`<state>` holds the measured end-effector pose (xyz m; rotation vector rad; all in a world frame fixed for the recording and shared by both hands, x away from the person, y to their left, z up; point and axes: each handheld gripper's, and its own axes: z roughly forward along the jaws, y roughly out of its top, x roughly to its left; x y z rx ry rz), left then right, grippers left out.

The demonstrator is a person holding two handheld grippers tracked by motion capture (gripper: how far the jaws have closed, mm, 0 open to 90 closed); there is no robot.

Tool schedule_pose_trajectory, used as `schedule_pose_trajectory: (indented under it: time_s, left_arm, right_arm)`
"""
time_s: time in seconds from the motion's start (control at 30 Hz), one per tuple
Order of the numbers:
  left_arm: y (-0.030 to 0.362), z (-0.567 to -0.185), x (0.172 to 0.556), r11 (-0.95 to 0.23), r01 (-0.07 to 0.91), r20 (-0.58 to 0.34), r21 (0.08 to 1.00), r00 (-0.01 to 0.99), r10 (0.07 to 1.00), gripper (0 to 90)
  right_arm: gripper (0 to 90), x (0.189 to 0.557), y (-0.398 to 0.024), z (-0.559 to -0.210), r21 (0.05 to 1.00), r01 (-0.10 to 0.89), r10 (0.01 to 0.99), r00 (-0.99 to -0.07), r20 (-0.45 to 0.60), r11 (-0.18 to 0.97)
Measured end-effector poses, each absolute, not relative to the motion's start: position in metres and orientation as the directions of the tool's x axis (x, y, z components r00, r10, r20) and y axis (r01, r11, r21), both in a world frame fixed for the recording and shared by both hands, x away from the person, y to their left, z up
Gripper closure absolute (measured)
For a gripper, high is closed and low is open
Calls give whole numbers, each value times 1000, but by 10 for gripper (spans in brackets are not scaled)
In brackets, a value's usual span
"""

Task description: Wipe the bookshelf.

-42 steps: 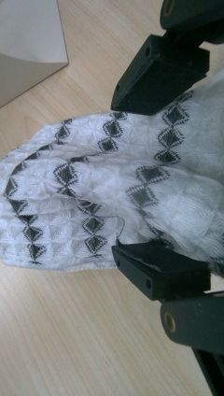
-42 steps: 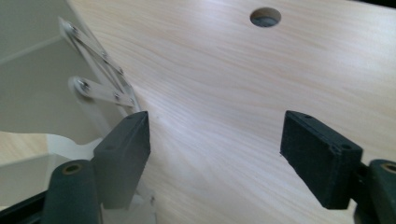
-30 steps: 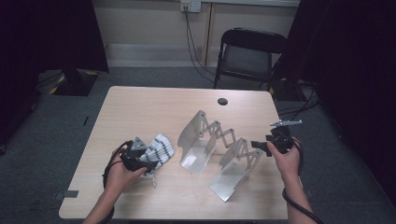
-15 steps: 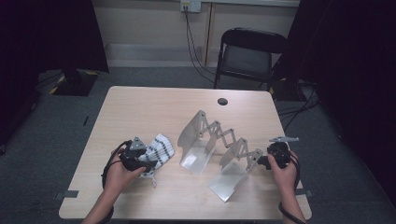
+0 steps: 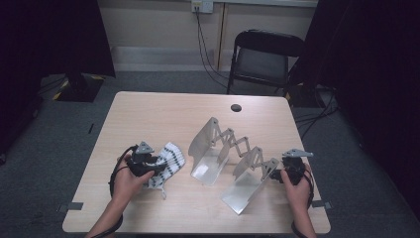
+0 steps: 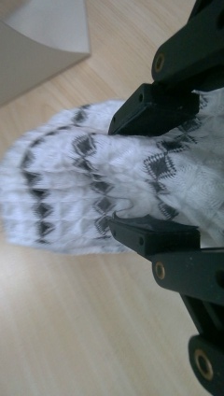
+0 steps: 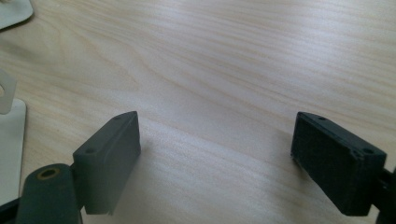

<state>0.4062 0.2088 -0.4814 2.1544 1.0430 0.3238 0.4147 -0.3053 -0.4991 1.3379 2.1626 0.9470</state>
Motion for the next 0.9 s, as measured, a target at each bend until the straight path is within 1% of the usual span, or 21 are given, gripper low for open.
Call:
schedule_pose_trajectory:
  time_s: [0.1, 0.13, 0.2, 0.27, 0.37, 0.43, 0.5, 0.53, 0.6, 0.63, 0.67, 0.7, 0.77, 0.8, 0.83, 0.9]
  left_arm:
    - [207, -485, 404, -419, 576, -66, 702, 639, 767, 498]
    - [207, -485, 403, -416, 578, -70, 702, 638, 767, 522]
    - [204, -485, 403, -415, 583, -78, 699, 639, 765, 622]
    - [201, -484, 403, -424, 578, -74, 698, 647, 759, 680]
    - [185, -483, 405, -425, 577, -73, 698, 647, 759, 722]
    - [175, -483, 409, -423, 577, -85, 699, 653, 752, 727]
    - [165, -484, 413, -406, 586, -122, 702, 660, 741, 709]
    - [159, -485, 414, -396, 590, -145, 704, 665, 733, 678]
    - [152, -484, 415, -401, 581, -147, 709, 677, 721, 571]
    - [151, -482, 415, -418, 573, -127, 705, 681, 721, 554]
    - [151, -482, 415, -418, 573, -127, 705, 681, 721, 550]
    - [153, -479, 414, -398, 581, -149, 710, 676, 722, 525]
    - [155, -476, 412, -393, 581, -147, 713, 672, 726, 502]
    - [162, -469, 410, -405, 565, -109, 719, 667, 737, 494]
    - [166, -466, 409, -406, 559, -94, 723, 661, 744, 492]
    - [169, -465, 409, -401, 560, -92, 725, 656, 749, 497]
  right_arm:
    - [156, 414, -305, -499, 737, 602, 894, -447, -7, 307]
    - [156, 414, -305, -499, 737, 602, 894, -447, -7, 307]
    - [154, 415, -305, -499, 737, 603, 894, -448, -5, 306]
    - [155, 415, -305, -499, 737, 603, 894, -447, -5, 306]
    - [158, 414, -305, -499, 738, 600, 894, -448, -9, 309]
    - [158, 414, -305, -499, 738, 600, 894, -448, -9, 309]
    - [157, 415, -305, -499, 738, 601, 894, -448, -7, 307]
    - [156, 415, -305, -499, 737, 602, 894, -449, -7, 307]
    - [156, 415, -305, -499, 737, 602, 894, -448, -6, 307]
    - [155, 415, -305, -499, 738, 602, 894, -448, -5, 306]
    - [155, 415, -305, -499, 738, 602, 894, -448, -5, 306]
    - [156, 415, -305, -499, 737, 603, 894, -447, -5, 305]
    - [156, 415, -305, -499, 737, 602, 894, -448, -5, 306]
    - [156, 415, -305, -499, 737, 602, 894, -448, -5, 306]
    - [156, 415, -305, -499, 737, 602, 894, -448, -5, 306]
    - [156, 415, -305, -499, 737, 602, 894, -448, -5, 306]
